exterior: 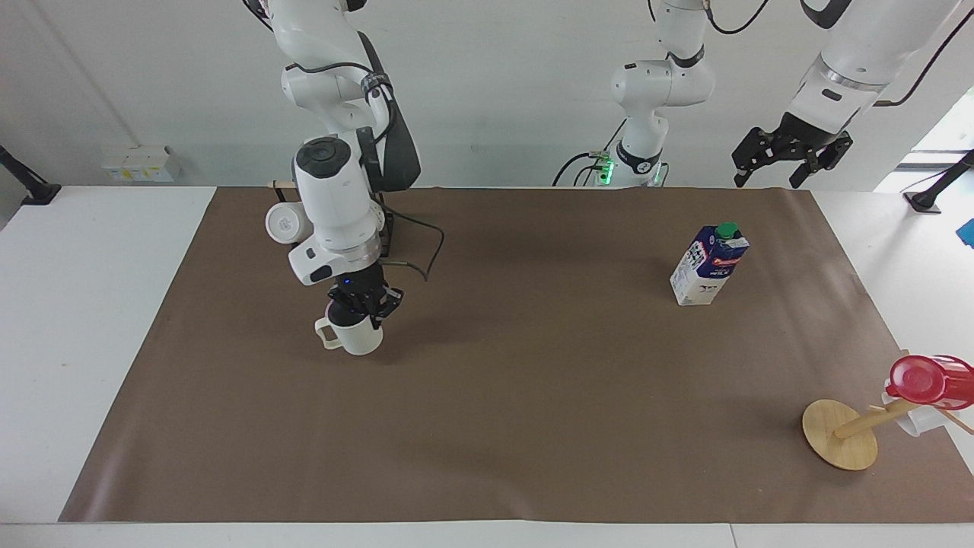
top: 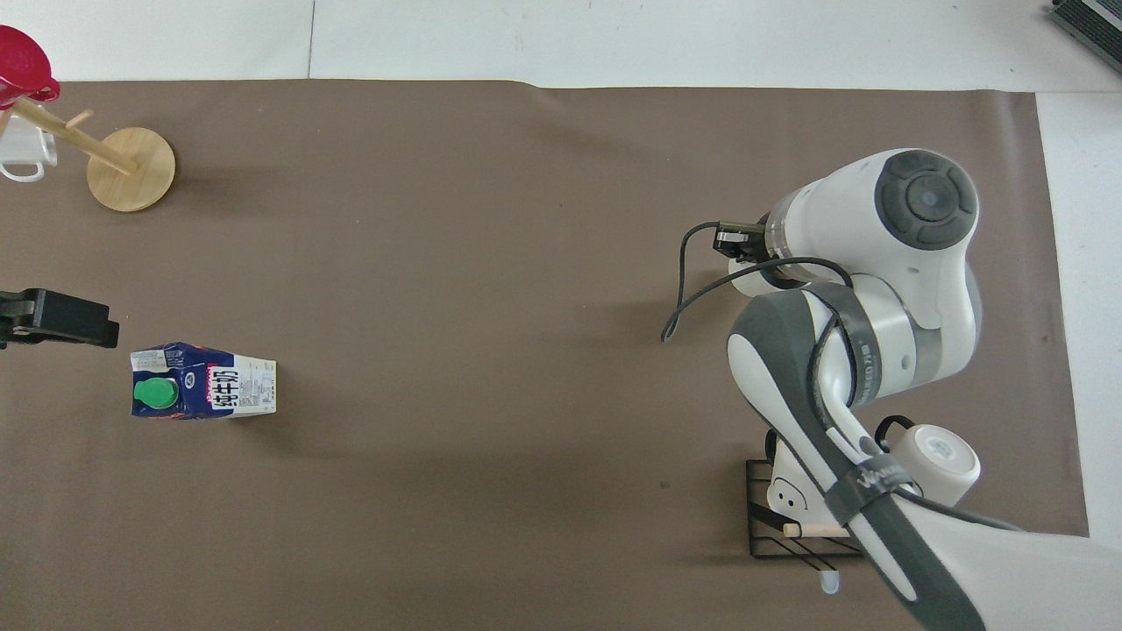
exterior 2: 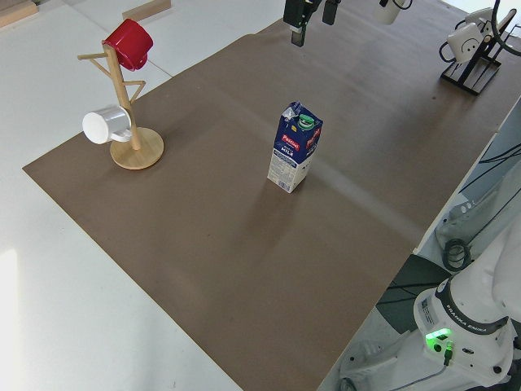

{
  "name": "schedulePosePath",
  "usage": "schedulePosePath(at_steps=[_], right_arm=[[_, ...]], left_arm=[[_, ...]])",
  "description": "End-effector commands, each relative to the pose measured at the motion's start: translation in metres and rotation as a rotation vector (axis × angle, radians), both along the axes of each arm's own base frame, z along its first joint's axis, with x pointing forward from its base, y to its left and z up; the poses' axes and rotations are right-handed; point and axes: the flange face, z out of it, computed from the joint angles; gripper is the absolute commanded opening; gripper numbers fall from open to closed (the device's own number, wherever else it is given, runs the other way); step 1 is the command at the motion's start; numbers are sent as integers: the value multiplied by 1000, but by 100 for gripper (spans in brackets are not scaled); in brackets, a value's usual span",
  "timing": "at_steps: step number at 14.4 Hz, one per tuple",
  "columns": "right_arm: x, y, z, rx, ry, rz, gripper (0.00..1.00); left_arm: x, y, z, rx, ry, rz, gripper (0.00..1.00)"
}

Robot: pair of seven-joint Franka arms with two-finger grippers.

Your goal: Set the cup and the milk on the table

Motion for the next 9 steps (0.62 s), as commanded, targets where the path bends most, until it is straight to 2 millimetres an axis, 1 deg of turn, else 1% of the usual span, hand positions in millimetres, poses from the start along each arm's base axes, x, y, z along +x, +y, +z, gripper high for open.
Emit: schedulePosePath(at_steps=[1, 3, 4, 5, 7, 9], right_arm=[[-16, 41, 11, -3, 23, -63, 0], [-35, 86, 5, 0, 40, -81, 0], [-41, 101, 4, 4, 39, -94, 0], [-50, 121, 2, 10, 41, -95, 0], [-63, 148, -5, 11, 44, -123, 0], [-77, 177, -24, -9, 55, -139, 0]], left_arm=[[-2, 0, 6, -7, -3, 9, 100], [-1, 3, 7, -7, -8, 11, 100], [-1, 4, 6, -7, -8, 15, 100], [-1, 5, 6, -7, -6, 17, 100], [-1, 6, 6, -7, -6, 12, 100], [-1, 5, 6, -7, -7, 9, 100]])
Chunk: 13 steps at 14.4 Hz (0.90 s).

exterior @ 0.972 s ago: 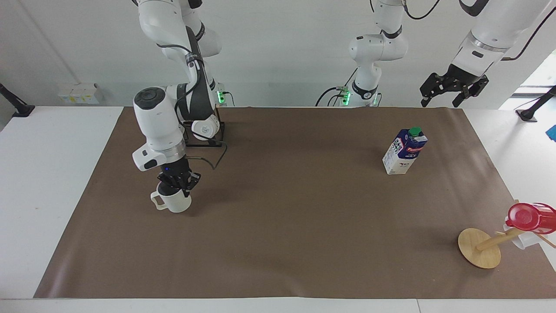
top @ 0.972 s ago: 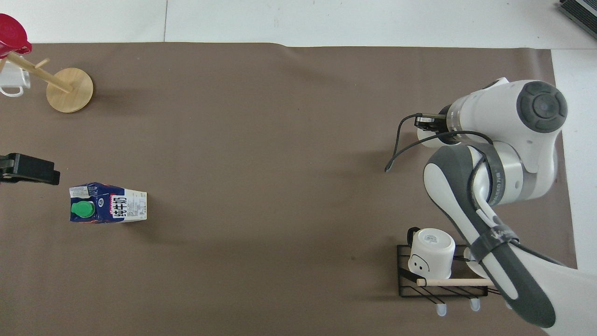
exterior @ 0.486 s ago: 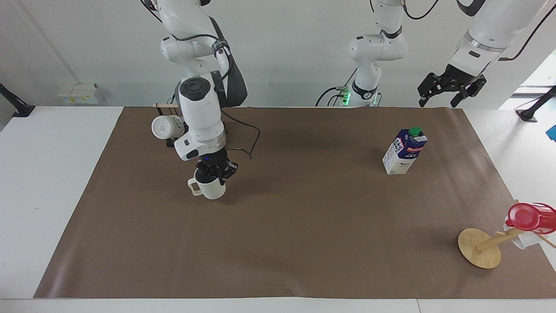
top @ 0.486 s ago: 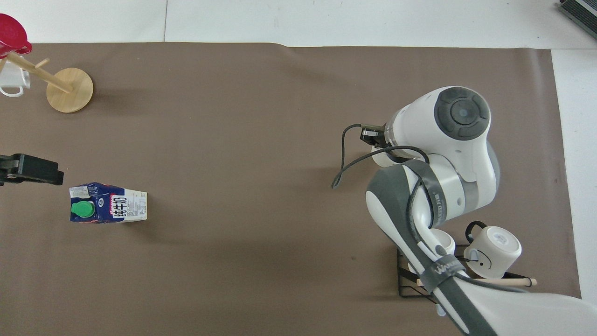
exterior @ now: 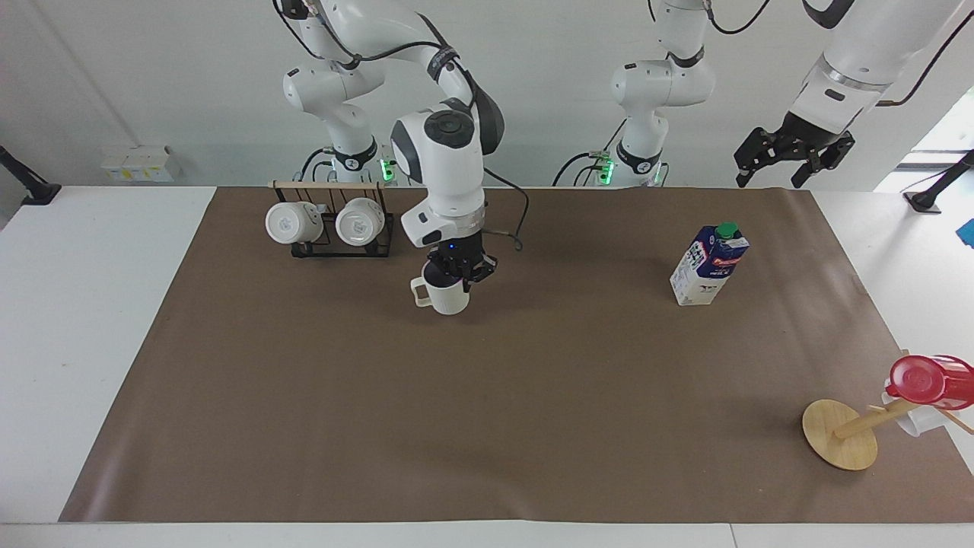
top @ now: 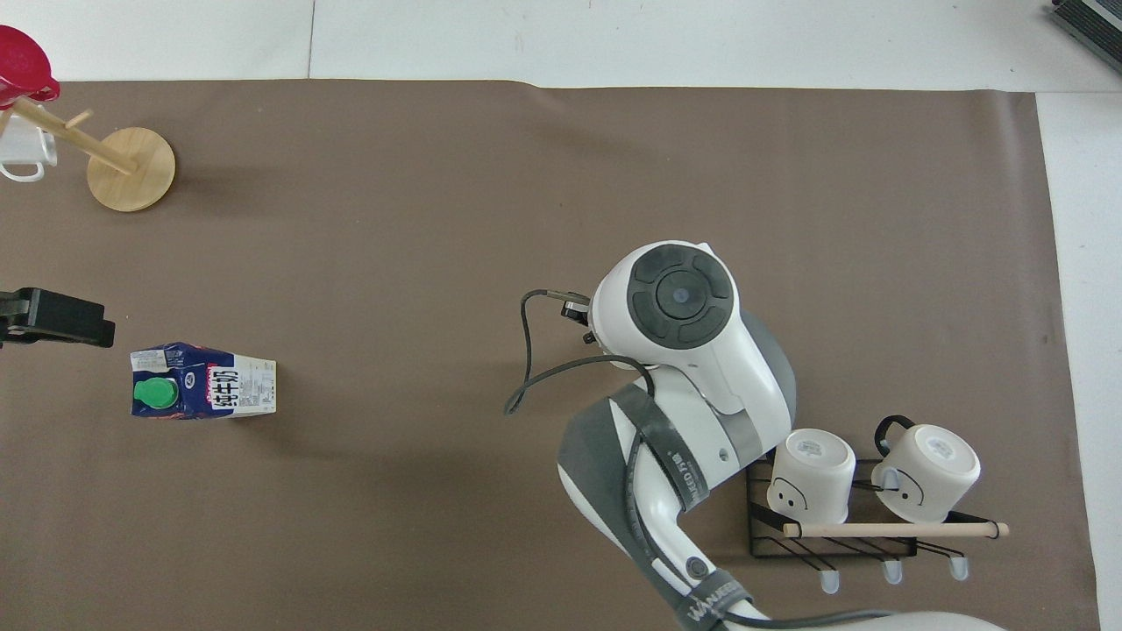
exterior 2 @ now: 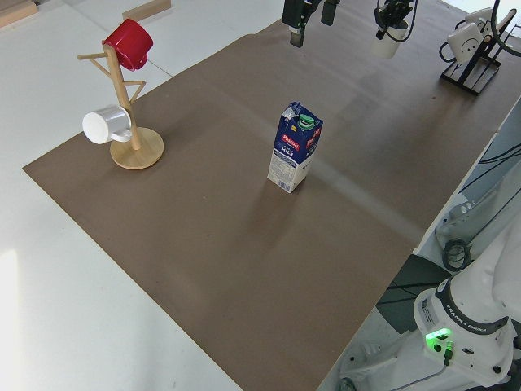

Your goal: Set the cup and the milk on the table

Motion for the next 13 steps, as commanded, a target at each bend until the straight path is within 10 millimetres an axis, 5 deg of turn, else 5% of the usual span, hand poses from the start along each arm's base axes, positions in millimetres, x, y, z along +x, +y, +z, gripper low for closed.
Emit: schedulePosePath(at_steps=[1, 13], right_arm=[[-9, 32, -24, -33, -14, -31, 0], [-5, 36, -55, -79, -18, 97, 0]], left_arm=[[-1, 2, 6, -7, -6, 3, 100], [-4, 2, 3, -6, 11, 1, 100]])
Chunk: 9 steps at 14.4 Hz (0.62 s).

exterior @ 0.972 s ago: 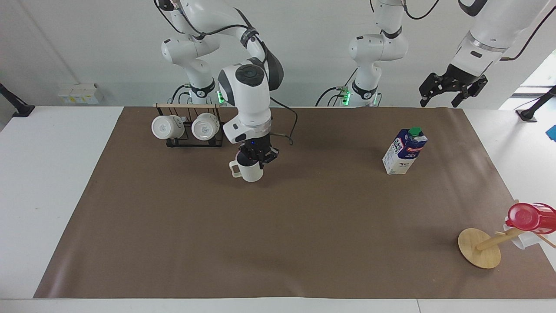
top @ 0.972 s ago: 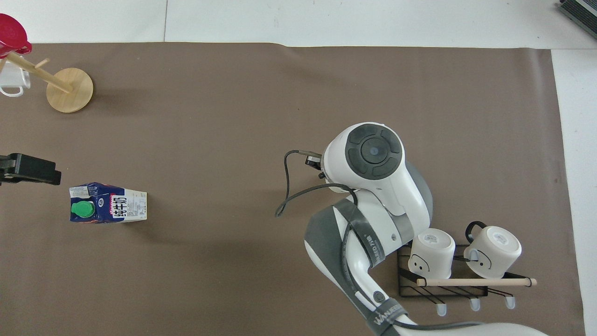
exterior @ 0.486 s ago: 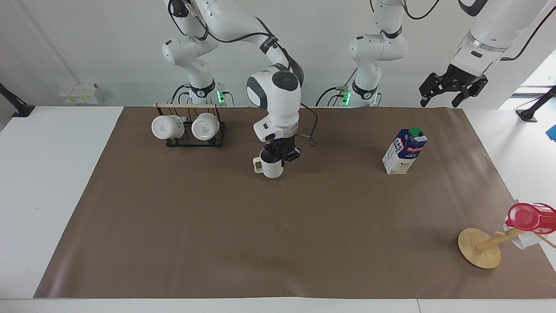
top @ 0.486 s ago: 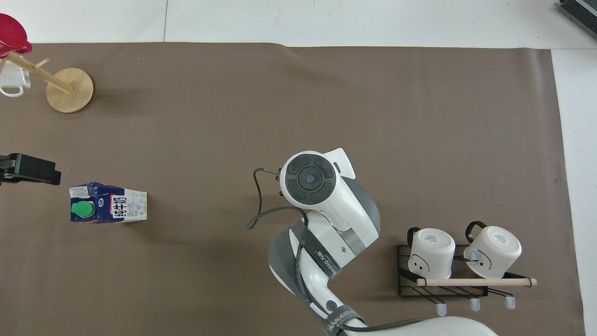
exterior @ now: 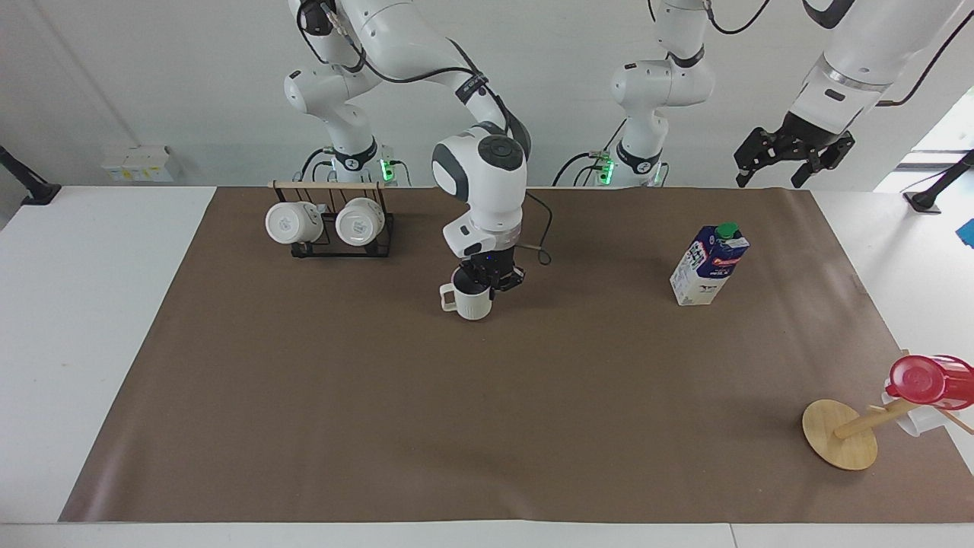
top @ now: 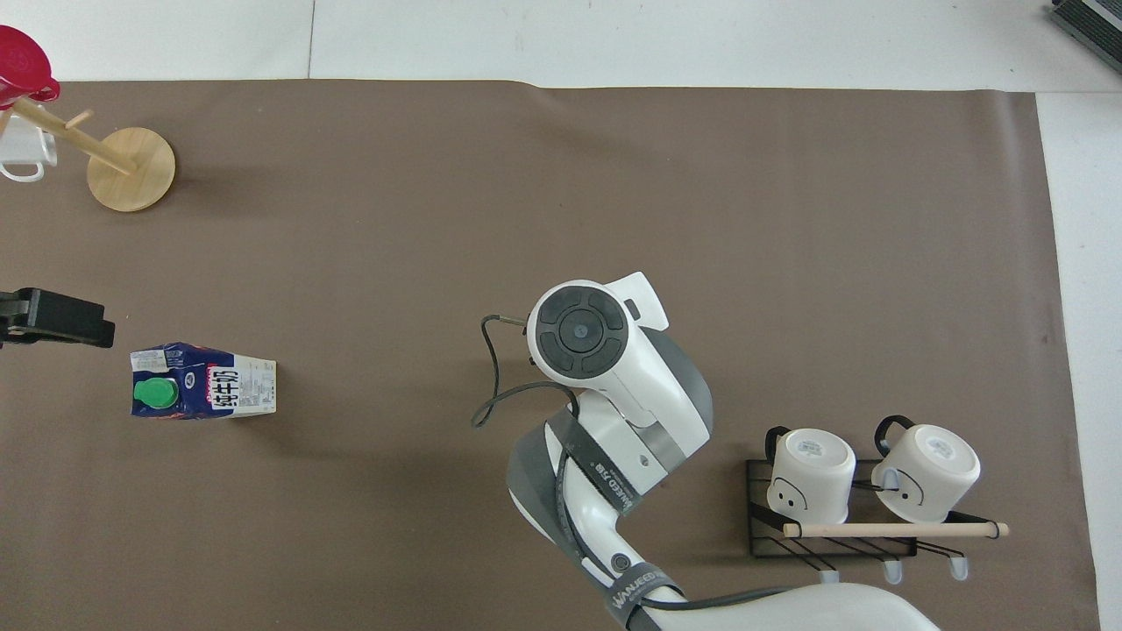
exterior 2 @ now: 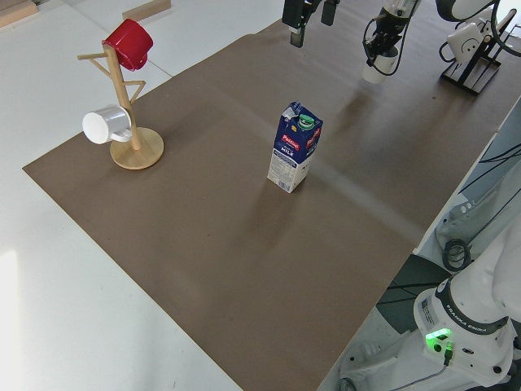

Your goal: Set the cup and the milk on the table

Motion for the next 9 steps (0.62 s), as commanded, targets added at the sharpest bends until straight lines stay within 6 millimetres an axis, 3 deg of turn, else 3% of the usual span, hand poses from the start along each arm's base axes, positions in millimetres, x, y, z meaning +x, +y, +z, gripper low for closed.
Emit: schedulePosePath(at_steps=[1, 9], right_arm=[[-1, -4, -7, -24, 5, 97, 0], [-6, 0, -16, -34, 23, 177, 0]], left_arm=[[-6, 2, 1, -6, 12, 1, 100], [-8, 1, 0, -6, 14, -2, 100]])
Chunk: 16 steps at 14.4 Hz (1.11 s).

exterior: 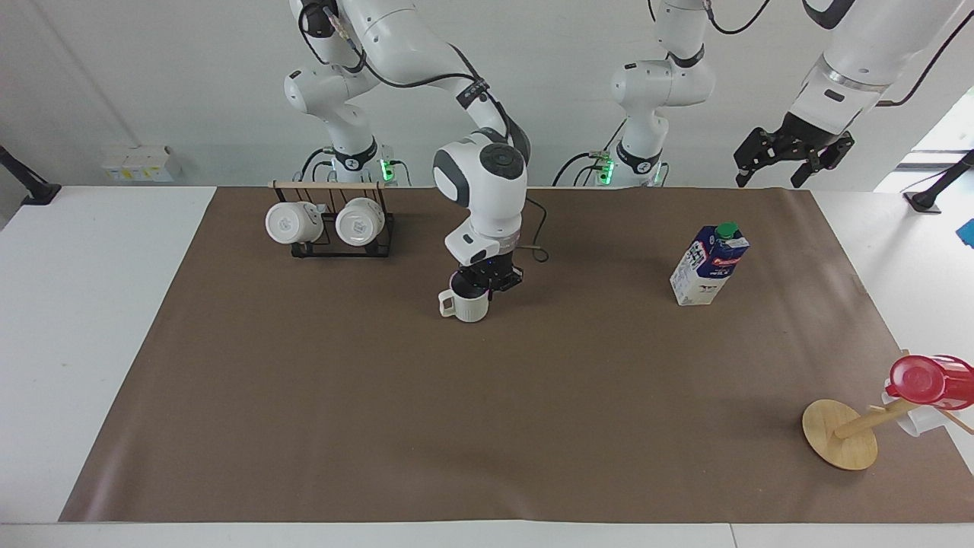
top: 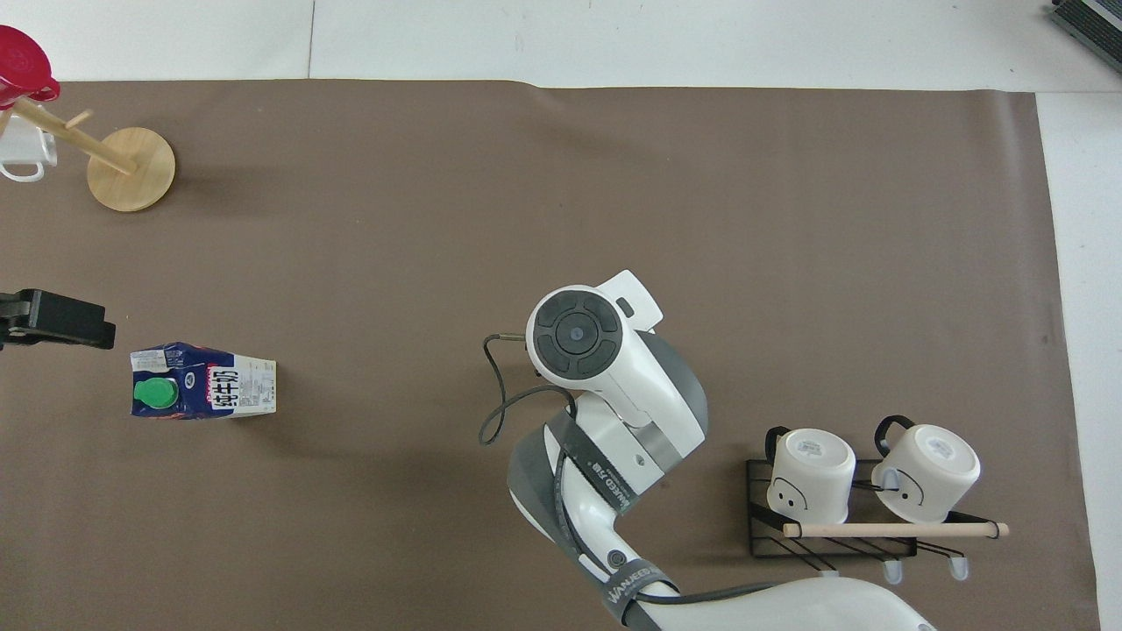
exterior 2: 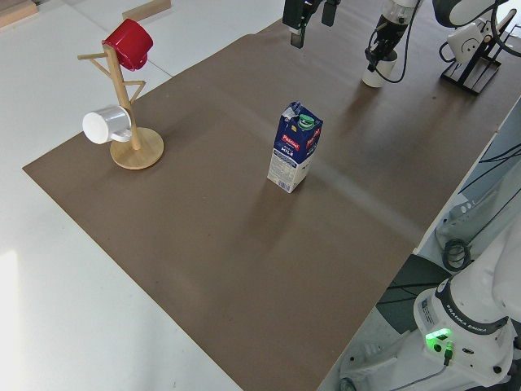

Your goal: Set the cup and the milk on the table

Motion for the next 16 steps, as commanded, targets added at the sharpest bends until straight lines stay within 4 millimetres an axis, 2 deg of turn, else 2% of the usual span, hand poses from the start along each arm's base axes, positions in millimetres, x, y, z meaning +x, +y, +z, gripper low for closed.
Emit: schedulePosePath(at_steps=[1, 2, 3, 4, 7, 9, 10, 13, 16], right_arm=[[-2, -1, -2, -3, -5, 36, 0], [-2, -1, -3, 0, -1, 40, 34], [-4, -2, -5, -1, 4, 38, 90], [-3, -3, -4, -1, 3, 32, 100], [0, 0, 16, 19, -24, 26, 100], [2, -11, 52, 47, -59, 18, 100], [3, -19, 75, 64, -81, 8, 100], [2, -46, 125, 82, -105, -26, 100], [6, -87, 158, 69, -98, -21, 100]], left_arm=[[-9, 1, 1, -6, 6, -1, 100], [-10, 0, -1, -6, 7, -3, 100], [-12, 1, -1, -6, 6, -1, 100], [-13, 0, -3, -5, 7, -2, 100], [-15, -4, -5, -6, -17, -11, 100], [-15, -5, -9, -6, -26, -13, 100], [-15, -6, -10, -6, -31, -13, 100], [-15, -6, -18, -7, -42, -12, 100], [-17, -6, -30, -6, -25, -11, 100]])
